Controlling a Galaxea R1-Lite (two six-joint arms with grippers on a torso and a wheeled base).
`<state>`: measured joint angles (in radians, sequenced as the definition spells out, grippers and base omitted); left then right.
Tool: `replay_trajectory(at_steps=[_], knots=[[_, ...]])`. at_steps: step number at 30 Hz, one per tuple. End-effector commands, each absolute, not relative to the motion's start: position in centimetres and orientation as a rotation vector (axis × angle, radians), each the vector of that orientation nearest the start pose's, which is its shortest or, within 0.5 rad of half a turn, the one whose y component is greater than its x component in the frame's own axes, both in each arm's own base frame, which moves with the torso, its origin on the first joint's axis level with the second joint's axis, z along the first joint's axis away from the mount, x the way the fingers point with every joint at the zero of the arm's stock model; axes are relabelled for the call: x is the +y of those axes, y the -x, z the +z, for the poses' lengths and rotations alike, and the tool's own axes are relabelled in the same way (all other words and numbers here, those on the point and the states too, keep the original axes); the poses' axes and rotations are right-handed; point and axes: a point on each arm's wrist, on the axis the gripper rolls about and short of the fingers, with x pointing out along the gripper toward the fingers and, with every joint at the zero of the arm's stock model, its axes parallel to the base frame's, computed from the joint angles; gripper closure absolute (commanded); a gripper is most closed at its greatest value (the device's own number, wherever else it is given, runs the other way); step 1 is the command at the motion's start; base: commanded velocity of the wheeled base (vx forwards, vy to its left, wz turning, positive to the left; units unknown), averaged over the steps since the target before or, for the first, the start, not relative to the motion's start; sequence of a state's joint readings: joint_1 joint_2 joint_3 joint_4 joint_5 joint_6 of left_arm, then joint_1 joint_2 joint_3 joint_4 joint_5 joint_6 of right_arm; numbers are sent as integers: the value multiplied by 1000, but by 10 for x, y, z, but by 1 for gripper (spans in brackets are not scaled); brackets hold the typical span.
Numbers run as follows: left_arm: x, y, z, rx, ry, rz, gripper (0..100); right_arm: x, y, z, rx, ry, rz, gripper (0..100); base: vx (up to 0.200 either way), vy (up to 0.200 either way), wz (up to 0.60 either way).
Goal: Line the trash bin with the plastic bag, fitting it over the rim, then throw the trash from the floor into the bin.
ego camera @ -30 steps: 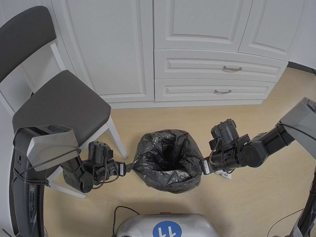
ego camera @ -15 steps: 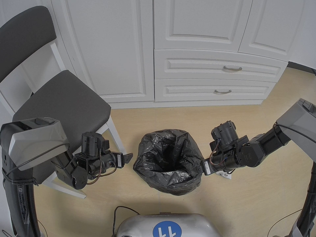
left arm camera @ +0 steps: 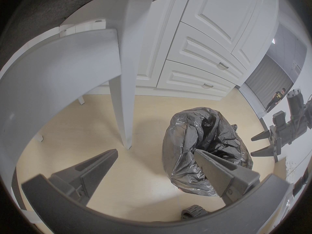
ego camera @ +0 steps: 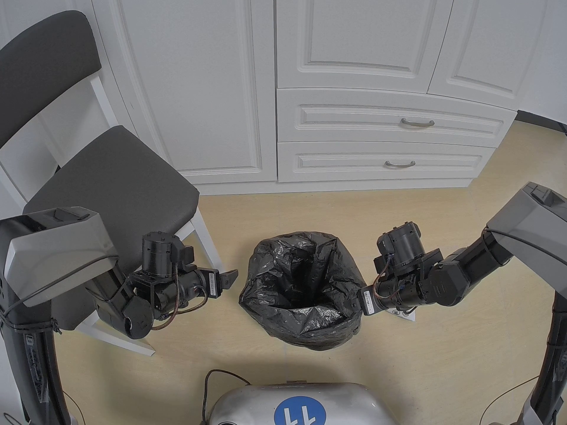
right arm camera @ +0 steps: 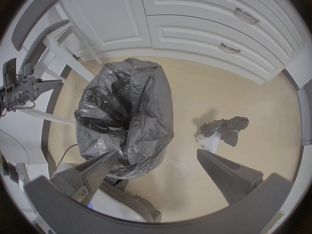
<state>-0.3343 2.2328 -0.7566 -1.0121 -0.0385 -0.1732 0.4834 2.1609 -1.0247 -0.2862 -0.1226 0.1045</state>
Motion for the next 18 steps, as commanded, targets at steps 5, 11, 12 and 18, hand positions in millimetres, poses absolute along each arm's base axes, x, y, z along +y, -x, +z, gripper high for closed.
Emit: replay_trajectory(at_steps=[5, 11, 12, 18], knots=[[-121, -347, 27, 485, 101, -326, 0, 176, -339, 28, 826, 159, 300, 0, 0, 0, 0], [-121, -347, 26, 486, 100, -325, 0, 179, -343, 11, 858, 171, 299, 0, 0, 0, 0], [-122, -347, 26, 486, 100, -327, 0, 179, -343, 11, 858, 171, 299, 0, 0, 0, 0], [-122, -348, 23, 492, 99, -325, 0, 177, -345, 2, 875, 185, 294, 0, 0, 0, 0]])
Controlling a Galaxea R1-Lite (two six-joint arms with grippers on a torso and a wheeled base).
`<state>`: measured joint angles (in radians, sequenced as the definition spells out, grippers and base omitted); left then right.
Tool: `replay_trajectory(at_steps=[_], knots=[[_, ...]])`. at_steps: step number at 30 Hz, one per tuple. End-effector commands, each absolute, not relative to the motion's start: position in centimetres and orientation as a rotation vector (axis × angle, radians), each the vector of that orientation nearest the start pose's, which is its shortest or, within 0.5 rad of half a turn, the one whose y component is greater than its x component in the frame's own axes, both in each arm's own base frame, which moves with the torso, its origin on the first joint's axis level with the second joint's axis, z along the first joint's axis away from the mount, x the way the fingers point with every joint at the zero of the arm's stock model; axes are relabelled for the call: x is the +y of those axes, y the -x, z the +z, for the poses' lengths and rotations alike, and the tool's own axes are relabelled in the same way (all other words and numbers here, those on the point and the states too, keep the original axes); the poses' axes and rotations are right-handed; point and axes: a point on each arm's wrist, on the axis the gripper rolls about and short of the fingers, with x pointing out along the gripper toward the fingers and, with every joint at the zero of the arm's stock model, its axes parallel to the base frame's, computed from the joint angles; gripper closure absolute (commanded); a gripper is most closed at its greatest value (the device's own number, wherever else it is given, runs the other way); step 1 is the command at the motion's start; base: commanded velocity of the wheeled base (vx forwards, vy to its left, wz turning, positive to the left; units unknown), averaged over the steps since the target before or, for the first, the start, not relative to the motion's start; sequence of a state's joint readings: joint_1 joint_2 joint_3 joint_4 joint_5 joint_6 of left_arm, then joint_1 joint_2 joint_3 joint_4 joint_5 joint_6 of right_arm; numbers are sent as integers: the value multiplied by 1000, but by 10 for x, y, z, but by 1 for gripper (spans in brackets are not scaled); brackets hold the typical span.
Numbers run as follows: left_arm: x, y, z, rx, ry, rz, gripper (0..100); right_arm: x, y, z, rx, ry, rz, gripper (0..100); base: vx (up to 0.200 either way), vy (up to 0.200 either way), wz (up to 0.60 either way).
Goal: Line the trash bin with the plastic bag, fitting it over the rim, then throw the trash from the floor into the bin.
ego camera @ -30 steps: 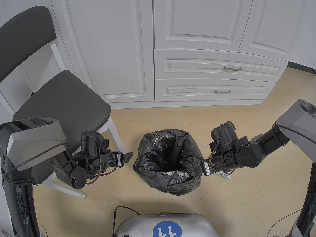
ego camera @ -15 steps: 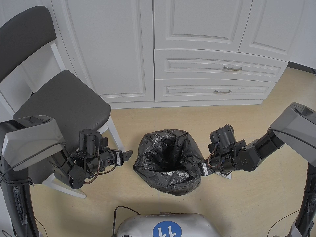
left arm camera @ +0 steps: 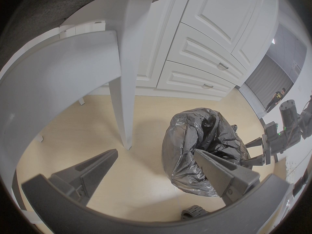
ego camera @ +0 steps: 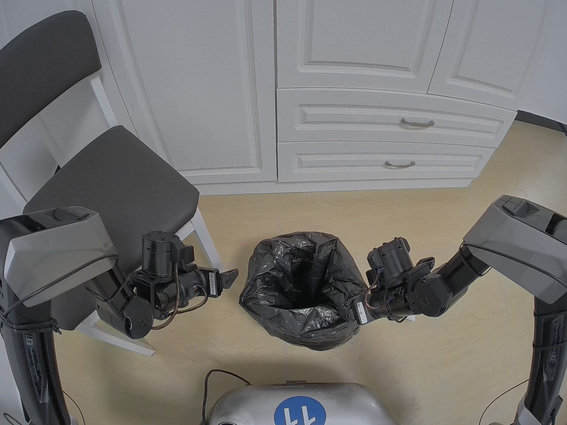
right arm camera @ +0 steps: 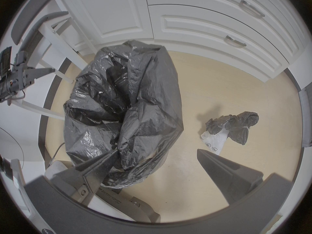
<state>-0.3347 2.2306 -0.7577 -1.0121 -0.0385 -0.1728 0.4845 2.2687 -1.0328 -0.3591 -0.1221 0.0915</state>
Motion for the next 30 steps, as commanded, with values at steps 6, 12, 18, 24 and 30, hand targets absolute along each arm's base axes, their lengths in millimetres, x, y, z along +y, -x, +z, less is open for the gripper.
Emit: replay_trajectory(at_steps=[6, 12, 18, 24, 30], knots=[[-120, -349, 23, 492, 99, -321, 0, 151, -349, 11, 864, 236, 274, 0, 0, 0, 0], [-121, -349, 18, 503, 97, -321, 0, 140, -355, -10, 912, 292, 264, 0, 0, 0, 0], [-122, -349, 16, 509, 96, -322, 0, 129, -366, -11, 901, 276, 231, 0, 0, 0, 0], [-122, -349, 15, 512, 95, -320, 0, 132, -373, -2, 841, 226, 217, 0, 0, 0, 0], [-121, -349, 15, 511, 95, -318, 0, 134, -382, 3, 752, 160, 200, 0, 0, 0, 0]])
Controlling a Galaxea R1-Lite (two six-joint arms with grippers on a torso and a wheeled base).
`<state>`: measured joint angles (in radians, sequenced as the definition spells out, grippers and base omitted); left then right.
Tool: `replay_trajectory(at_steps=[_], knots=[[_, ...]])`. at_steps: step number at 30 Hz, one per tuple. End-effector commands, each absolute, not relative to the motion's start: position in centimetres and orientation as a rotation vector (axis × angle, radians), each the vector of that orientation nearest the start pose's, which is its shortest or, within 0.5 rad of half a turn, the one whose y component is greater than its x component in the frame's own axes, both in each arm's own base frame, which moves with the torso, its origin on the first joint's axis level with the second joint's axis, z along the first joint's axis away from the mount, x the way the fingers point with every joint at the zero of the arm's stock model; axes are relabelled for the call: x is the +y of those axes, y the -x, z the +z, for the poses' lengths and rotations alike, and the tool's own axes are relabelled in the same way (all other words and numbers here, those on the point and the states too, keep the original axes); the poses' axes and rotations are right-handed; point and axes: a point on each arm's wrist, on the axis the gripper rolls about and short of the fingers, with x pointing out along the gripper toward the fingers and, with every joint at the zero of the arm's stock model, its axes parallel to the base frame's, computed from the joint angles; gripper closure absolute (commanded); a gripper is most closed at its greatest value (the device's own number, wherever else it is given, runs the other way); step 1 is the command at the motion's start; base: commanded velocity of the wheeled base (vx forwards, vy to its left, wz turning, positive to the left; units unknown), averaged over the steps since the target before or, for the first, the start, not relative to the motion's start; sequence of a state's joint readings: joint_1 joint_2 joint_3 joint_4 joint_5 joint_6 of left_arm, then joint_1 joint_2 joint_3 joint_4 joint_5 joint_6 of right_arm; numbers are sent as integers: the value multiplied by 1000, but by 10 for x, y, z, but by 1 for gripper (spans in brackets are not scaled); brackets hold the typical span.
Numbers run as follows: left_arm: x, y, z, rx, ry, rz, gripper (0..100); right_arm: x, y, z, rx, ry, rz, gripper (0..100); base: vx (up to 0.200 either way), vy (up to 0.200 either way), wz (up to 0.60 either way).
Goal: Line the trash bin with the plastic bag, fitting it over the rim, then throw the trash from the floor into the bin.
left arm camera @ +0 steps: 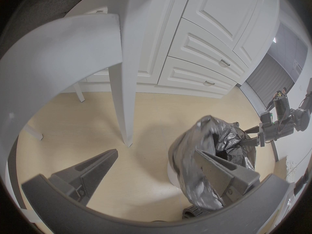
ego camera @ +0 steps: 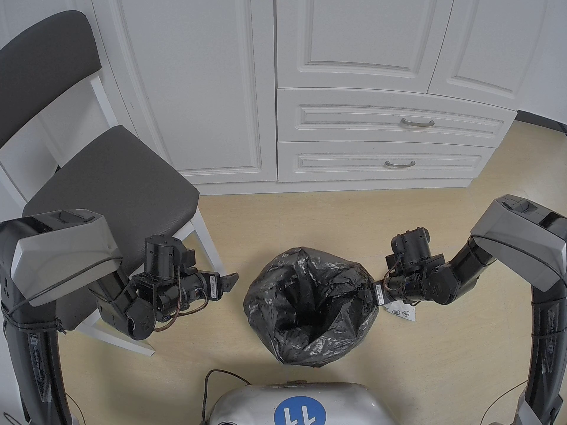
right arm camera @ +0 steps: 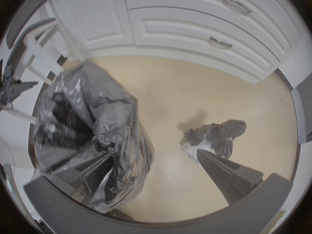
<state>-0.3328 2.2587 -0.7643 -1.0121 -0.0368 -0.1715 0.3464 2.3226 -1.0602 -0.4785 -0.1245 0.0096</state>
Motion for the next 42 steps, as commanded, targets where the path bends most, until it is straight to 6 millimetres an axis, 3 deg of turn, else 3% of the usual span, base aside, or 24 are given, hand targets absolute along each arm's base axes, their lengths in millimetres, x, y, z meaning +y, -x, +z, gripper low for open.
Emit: replay_trajectory(at_steps=[1, 13, 21, 28, 35, 42], knots=[[-121, -350, 15, 511, 95, -318, 0, 136, -384, 5, 725, 140, 198, 0, 0, 0, 0], [-121, -349, 15, 513, 94, -320, 0, 143, -378, 19, 693, 92, 220, 0, 0, 0, 0], [-122, -348, 16, 511, 93, -322, 0, 152, -352, 42, 688, 94, 319, 0, 0, 0, 0], [-122, -347, 16, 511, 93, -322, 0, 147, -349, 37, 709, 116, 319, 0, 0, 0, 0], [-122, -348, 16, 508, 93, -322, 0, 129, -355, 13, 769, 213, 312, 0, 0, 0, 0], [-122, -348, 16, 510, 93, -322, 0, 118, -357, 13, 771, 240, 298, 0, 0, 0, 0]])
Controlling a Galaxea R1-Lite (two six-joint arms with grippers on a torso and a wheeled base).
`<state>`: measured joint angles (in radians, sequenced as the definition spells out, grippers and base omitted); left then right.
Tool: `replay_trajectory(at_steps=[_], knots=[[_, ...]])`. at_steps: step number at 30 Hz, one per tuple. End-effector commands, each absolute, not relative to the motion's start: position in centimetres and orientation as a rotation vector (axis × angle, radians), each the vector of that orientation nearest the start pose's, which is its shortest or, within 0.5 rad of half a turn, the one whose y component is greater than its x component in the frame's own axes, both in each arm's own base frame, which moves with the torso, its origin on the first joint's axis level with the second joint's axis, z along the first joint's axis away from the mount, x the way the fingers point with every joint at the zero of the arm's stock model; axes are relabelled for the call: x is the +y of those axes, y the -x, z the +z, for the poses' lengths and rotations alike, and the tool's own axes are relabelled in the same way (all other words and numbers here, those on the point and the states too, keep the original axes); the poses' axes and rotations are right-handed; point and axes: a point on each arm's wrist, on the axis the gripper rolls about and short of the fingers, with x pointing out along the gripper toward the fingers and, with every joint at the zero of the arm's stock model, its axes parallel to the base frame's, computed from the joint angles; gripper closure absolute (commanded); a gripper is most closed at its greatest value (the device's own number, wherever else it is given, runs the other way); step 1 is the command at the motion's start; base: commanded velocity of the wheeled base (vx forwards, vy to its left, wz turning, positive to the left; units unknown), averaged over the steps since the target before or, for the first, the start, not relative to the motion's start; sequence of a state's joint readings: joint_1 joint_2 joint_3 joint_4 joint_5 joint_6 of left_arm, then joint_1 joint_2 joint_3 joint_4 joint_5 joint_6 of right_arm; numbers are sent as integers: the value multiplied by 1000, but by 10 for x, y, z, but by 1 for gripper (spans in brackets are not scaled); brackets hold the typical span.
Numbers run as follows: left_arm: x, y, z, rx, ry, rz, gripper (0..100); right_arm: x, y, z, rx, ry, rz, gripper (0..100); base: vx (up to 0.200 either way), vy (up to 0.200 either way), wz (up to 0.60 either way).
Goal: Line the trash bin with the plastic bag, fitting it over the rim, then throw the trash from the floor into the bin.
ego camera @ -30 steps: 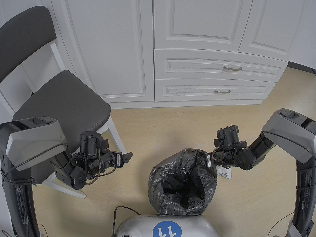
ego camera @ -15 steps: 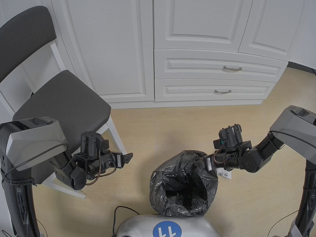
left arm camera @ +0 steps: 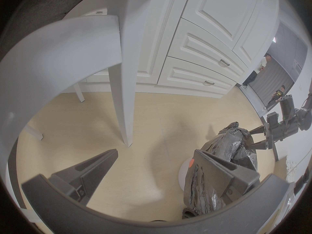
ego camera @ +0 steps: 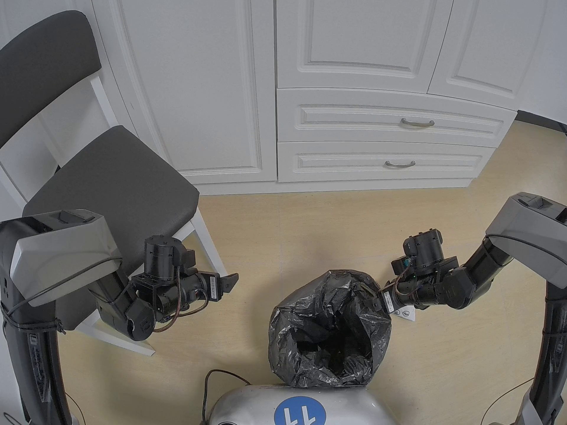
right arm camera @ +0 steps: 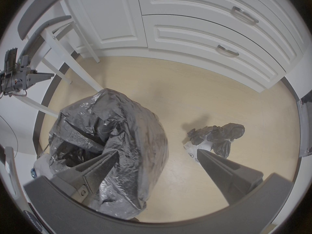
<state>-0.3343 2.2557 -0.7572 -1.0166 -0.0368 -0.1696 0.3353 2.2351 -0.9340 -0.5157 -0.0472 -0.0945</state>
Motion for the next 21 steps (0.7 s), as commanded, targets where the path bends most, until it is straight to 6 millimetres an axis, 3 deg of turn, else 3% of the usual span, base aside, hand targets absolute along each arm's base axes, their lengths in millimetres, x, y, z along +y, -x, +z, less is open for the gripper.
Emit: replay_trajectory(at_steps=[1, 9, 21], knots=[[-122, -348, 16, 510, 93, -322, 0, 117, -357, 13, 770, 238, 296, 0, 0, 0, 0], [-122, -347, 14, 514, 92, -321, 0, 109, -365, 11, 765, 226, 271, 0, 0, 0, 0], [-122, -346, 13, 519, 96, -324, 0, 100, -392, -24, 797, 190, 223, 0, 0, 0, 0]])
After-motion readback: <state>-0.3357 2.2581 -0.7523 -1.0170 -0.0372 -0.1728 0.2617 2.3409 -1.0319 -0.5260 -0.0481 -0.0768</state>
